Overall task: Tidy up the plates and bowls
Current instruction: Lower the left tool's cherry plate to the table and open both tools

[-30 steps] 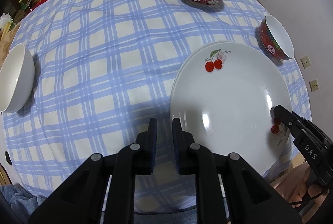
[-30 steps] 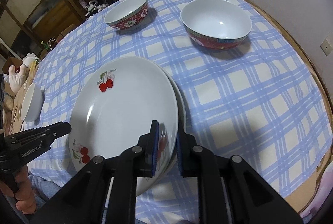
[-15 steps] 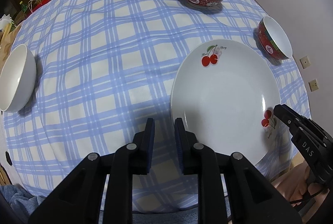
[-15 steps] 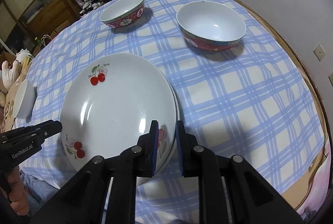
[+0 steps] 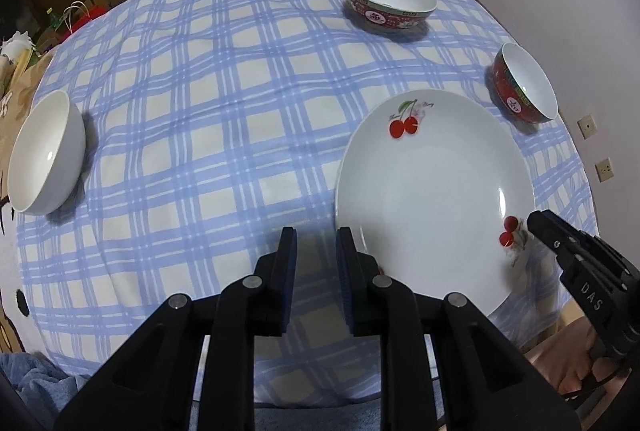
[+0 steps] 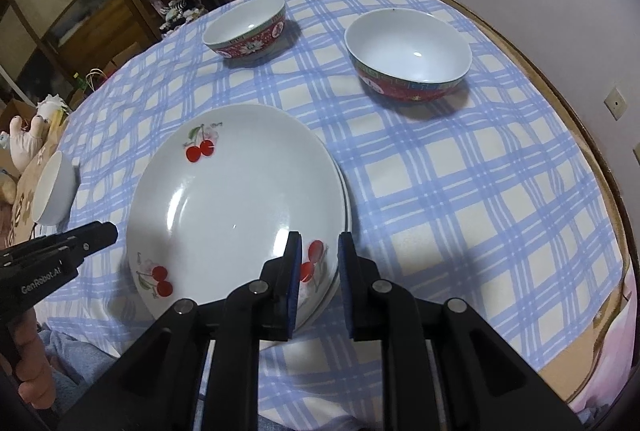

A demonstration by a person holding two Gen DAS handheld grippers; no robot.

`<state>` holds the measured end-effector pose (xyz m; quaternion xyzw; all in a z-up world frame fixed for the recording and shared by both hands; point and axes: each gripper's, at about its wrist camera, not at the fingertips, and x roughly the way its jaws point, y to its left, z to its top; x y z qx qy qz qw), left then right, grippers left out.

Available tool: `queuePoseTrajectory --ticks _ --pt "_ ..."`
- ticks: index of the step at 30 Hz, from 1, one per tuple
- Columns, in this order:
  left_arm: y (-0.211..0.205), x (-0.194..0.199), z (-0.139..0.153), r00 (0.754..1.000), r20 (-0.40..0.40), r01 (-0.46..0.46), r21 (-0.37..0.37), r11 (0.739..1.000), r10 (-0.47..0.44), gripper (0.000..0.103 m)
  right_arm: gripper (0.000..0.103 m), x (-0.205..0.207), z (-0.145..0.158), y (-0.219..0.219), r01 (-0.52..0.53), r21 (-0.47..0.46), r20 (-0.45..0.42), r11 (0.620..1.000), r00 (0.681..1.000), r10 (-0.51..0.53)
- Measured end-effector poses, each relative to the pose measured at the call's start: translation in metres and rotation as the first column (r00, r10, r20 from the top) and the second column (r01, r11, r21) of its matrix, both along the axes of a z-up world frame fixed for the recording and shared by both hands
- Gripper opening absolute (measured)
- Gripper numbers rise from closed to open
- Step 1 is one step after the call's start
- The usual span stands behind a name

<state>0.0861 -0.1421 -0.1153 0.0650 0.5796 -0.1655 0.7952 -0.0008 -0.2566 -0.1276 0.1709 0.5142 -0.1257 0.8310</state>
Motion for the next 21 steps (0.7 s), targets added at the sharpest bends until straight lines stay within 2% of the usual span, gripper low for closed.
queuePoseTrajectory --ticks 7,10,13,14,15,17,19,21 --pt "0.003 -0.008 0.004 1.0 0.015 0.006 0.01 1.0 -0.006 0.021 0.02 -0.003 0.004 0.0 0.007 -0.003 0.011 1.0 1.0 -0.007" --pt "0.004 -0.01 0.006 1.0 0.013 0.006 0.005 1.0 -0.006 0.022 0.031 -0.007 0.008 -0.002 0.013 -0.003 0.032 1.0 0.999 -0.013" --pt "0.006 -0.013 0.009 1.0 0.025 0.009 0.011 1.0 -0.009 0.026 0.033 -0.011 0.014 -0.004 0.023 0.002 0.06 1.0 0.998 -0.023" --pt "0.006 -0.014 0.01 1.0 0.029 0.01 0.013 1.0 -0.01 0.029 0.036 -0.012 0.015 -0.005 0.027 0.004 0.064 1.0 0.998 -0.027" --pt "0.006 -0.015 0.012 0.999 0.035 0.011 0.017 1.0 -0.012 0.03 0.044 -0.013 0.016 -0.006 0.032 0.005 0.067 0.999 0.997 -0.032" --pt "0.006 -0.015 0.014 0.999 0.049 0.01 0.019 1.0 -0.011 0.038 0.054 -0.015 0.018 -0.007 0.042 0.006 0.08 0.999 0.996 -0.042" --pt "0.007 -0.016 0.017 0.998 0.058 0.012 0.019 1.0 -0.013 0.044 0.056 -0.015 0.02 -0.007 0.045 0.01 0.089 0.999 0.995 -0.046" --pt "0.007 -0.017 0.022 0.998 0.067 0.015 0.015 1.0 -0.016 0.051 0.067 -0.016 0.023 -0.008 0.043 0.015 0.102 0.999 0.994 -0.045"
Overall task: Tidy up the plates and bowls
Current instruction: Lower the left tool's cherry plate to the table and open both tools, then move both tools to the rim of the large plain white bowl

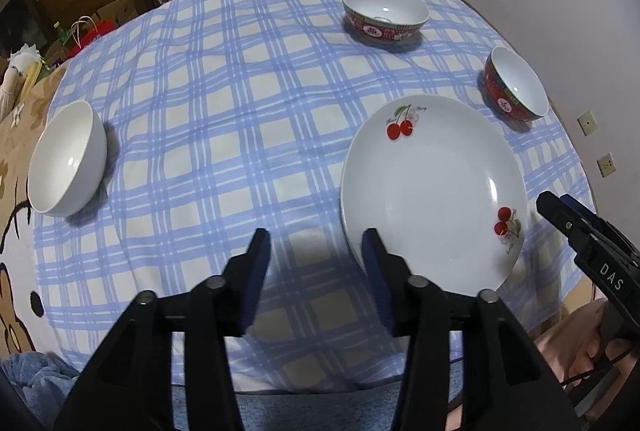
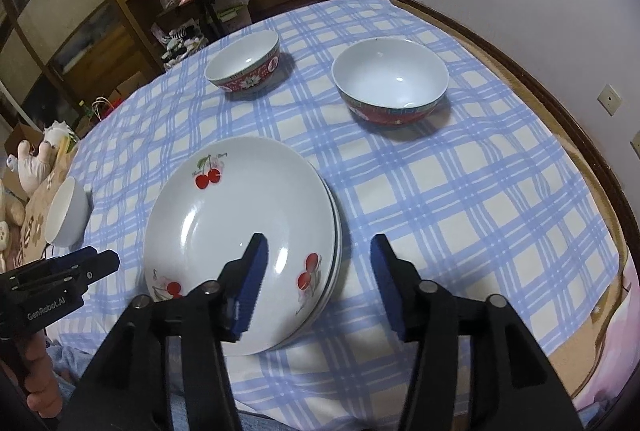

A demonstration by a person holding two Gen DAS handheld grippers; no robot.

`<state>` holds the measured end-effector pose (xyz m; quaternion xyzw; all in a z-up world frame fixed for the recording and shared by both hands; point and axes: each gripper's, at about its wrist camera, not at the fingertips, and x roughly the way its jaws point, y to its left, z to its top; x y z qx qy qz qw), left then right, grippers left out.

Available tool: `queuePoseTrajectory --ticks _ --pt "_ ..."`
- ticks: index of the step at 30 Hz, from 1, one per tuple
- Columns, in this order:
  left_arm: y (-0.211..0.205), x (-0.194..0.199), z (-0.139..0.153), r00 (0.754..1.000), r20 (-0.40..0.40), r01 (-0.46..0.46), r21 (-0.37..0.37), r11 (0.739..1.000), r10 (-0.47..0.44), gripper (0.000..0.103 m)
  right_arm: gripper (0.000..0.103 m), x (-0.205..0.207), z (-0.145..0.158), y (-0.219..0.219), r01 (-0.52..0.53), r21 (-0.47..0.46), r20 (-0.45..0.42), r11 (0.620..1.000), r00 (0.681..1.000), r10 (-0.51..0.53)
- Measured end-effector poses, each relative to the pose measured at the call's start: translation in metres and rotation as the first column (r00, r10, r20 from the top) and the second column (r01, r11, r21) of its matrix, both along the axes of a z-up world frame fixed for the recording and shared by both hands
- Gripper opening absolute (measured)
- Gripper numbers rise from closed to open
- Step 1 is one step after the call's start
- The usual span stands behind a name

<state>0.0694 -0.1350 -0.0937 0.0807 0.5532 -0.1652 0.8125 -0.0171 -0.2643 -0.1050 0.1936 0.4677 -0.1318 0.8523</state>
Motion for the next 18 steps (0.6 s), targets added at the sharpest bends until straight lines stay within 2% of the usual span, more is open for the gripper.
queuePoseTrajectory --ticks 1,3,4,5,12,18 --pt "0.001 0.0 0.002 1.0 0.004 0.0 -0.001 1.0 0.0 0.055 0.069 -0.001 0.002 0.0 0.001 -0.002 0.011 1.0 1.0 -0.001" --pt "0.001 0.0 0.006 1.0 0.012 0.003 0.012 1.0 -0.003 0.069 0.072 -0.002 0.006 -0.002 0.006 -0.003 0.031 1.0 0.999 -0.006" --pt "0.001 0.0 0.008 1.0 0.018 0.004 0.017 1.0 -0.005 0.082 0.073 -0.002 0.007 -0.003 0.015 -0.003 0.04 1.0 0.999 -0.015" --pt "0.001 -0.001 0.012 1.0 0.031 0.006 0.019 1.0 -0.006 0.086 0.077 -0.003 0.009 -0.004 0.022 -0.005 0.048 1.0 0.999 -0.022" --pt "0.003 -0.001 0.037 0.997 0.079 0.023 0.045 0.999 -0.026 0.088 0.09 -0.001 0.022 -0.002 0.021 -0.031 0.091 0.999 0.996 -0.019" --pt "0.015 0.004 0.058 0.996 0.093 0.014 0.046 0.999 -0.018 0.089 0.09 0.01 0.028 0.007 -0.013 -0.034 0.098 0.999 0.995 0.016"
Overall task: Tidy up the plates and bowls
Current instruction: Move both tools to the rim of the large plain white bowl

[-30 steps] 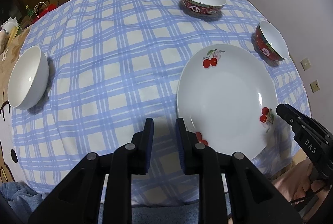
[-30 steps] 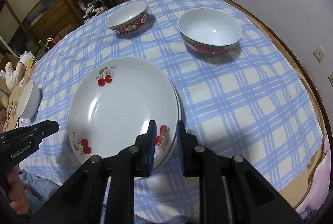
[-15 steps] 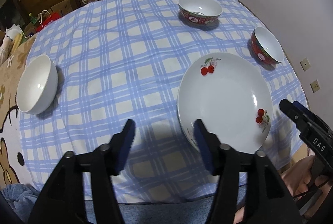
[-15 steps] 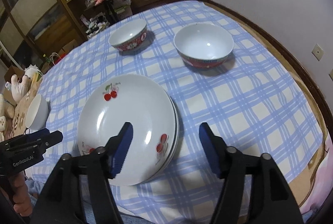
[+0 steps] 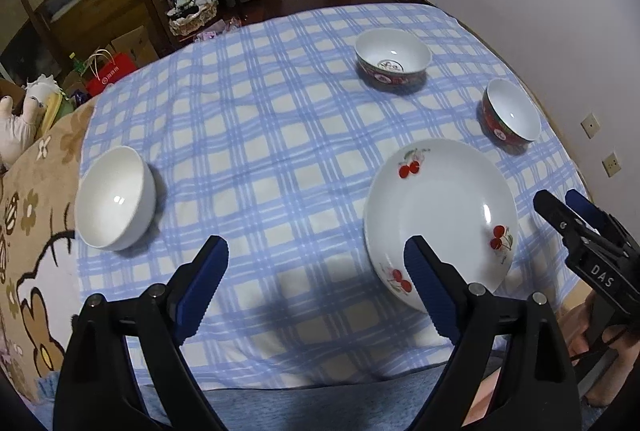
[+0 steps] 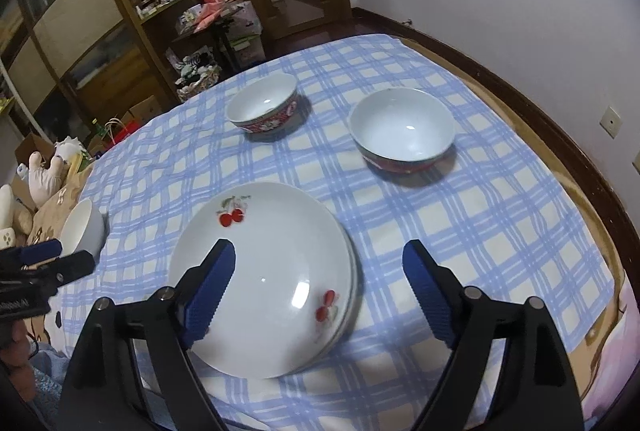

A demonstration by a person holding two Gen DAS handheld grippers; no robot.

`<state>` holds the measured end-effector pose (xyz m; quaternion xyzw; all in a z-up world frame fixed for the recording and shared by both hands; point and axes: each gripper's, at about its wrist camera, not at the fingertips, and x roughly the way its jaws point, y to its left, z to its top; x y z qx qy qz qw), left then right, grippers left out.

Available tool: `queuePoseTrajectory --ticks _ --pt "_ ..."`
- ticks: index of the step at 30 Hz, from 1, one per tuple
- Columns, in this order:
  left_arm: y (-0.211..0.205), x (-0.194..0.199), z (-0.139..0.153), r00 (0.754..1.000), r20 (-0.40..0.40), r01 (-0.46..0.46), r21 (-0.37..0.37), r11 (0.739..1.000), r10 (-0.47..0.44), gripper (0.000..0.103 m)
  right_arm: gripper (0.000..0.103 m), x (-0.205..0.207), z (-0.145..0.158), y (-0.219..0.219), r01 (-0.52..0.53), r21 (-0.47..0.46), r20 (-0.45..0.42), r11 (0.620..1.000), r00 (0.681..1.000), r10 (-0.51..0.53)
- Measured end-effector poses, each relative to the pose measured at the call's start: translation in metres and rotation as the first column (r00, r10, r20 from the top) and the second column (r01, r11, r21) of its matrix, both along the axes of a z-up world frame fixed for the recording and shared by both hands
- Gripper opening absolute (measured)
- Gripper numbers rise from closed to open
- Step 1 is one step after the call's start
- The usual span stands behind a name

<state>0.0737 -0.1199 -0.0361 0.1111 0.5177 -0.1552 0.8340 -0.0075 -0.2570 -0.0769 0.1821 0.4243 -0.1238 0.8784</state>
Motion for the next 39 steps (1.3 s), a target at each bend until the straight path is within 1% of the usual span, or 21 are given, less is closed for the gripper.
queuePoseTrajectory --ticks 7,12,16,21,26,31,35,39 --pt "0.03 0.014 0.015 1.0 0.007 -0.025 0.019 1.0 0.025 0.089 0.09 0.022 0.004 0.023 -0.053 -0.002 -0.002 0.999 0.999 0.053" --pt "0.056 0.027 0.02 0.998 -0.002 -0.06 -0.007 0.998 0.06 0.089 0.09 0.04 0.011 0.04 -0.08 0.03 0.013 0.996 0.997 0.08" --pt "0.071 0.037 0.024 0.997 -0.003 -0.074 -0.011 0.997 0.074 0.088 0.09 0.057 0.015 0.052 -0.099 0.075 0.019 0.992 0.995 0.098" --pt "0.091 0.051 0.026 0.996 -0.009 -0.088 -0.02 0.996 0.088 0.089 0.09 0.077 0.018 0.073 -0.136 0.06 0.023 0.989 0.991 0.135" --pt "0.12 0.07 0.024 0.993 -0.019 -0.12 -0.029 0.992 0.119 0.088 0.09 0.103 0.018 0.102 -0.192 0.047 0.019 0.98 0.981 0.191" --pt "0.159 0.09 0.014 0.982 -0.03 -0.187 -0.031 0.982 0.186 0.088 0.09 0.131 0.015 0.134 -0.242 0.036 0.013 0.97 0.97 0.242" --pt "0.197 0.106 0.007 0.965 -0.054 -0.257 -0.04 0.965 0.255 0.088 0.09 0.156 0.012 0.163 -0.286 0.042 0.016 0.957 0.958 0.286" --pt "0.231 0.118 0.002 0.948 -0.06 -0.316 -0.036 0.948 0.314 0.088 0.09 0.177 0.009 0.191 -0.332 0.055 0.021 0.942 0.943 0.331"
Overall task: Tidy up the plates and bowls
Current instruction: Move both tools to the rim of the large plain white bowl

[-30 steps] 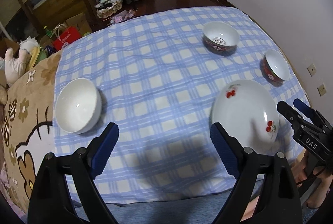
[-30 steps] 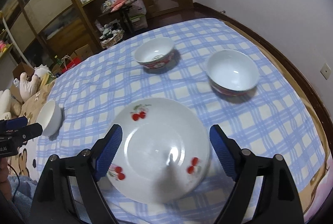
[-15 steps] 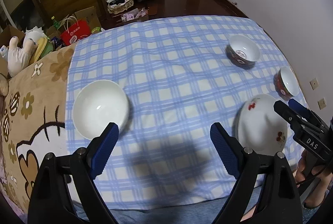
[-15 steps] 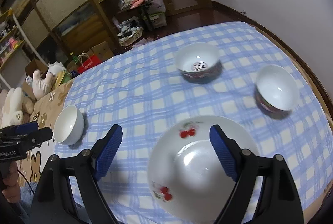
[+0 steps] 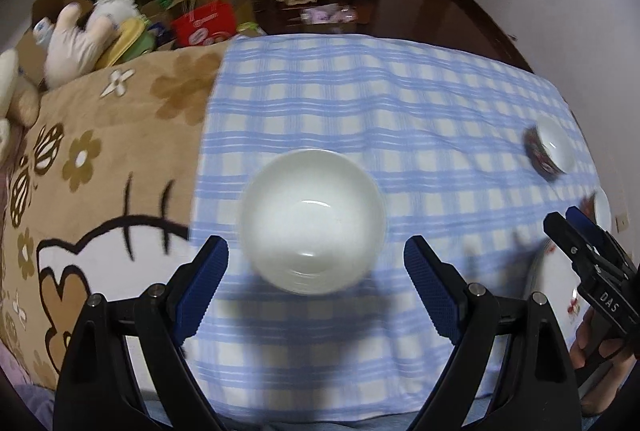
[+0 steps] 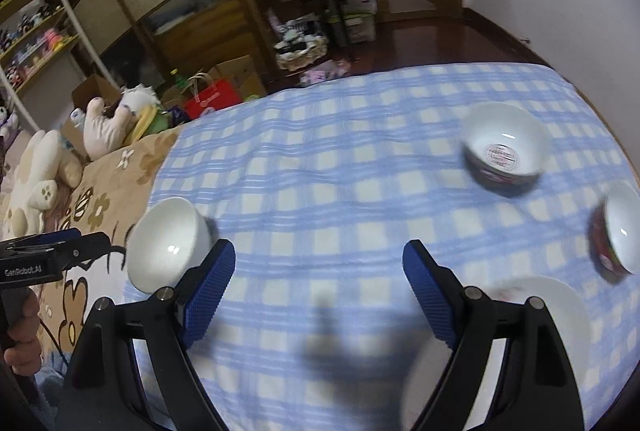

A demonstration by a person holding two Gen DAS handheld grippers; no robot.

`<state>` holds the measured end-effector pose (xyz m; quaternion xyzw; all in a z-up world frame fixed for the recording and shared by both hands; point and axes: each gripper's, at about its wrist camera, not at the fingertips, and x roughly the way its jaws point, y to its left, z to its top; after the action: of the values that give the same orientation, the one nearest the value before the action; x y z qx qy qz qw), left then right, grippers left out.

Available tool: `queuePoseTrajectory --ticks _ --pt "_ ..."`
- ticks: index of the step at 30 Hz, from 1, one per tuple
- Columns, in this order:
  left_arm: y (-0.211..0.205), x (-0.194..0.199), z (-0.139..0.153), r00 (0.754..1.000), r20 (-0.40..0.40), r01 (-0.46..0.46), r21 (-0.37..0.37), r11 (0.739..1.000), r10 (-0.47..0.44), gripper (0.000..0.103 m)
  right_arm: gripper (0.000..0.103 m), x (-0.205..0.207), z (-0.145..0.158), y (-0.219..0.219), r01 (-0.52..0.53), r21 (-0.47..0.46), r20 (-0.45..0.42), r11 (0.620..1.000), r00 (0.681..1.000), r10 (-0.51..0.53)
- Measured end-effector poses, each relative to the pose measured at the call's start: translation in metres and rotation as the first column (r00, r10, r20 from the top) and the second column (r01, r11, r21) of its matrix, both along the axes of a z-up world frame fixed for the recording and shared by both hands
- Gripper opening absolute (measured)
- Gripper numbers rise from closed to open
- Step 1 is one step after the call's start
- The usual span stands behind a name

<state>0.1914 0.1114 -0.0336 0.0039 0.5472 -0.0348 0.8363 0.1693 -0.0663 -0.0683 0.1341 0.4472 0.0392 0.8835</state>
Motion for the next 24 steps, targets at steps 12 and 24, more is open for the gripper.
queuePoseTrajectory --ticks 12,24 --pt "0.059 0.023 -0.044 0.992 -0.065 -0.105 -0.007 0.994 0.104 0.088 0.09 0.043 -0.022 0.073 -0.127 0.021 -0.033 0.992 0.991 0.128" --pt "0.065 0.03 -0.089 0.98 -0.156 -0.13 -0.026 0.991 0.124 0.075 0.09 0.058 -0.063 0.109 -0.174 0.053 -0.134 0.983 0.975 0.179"
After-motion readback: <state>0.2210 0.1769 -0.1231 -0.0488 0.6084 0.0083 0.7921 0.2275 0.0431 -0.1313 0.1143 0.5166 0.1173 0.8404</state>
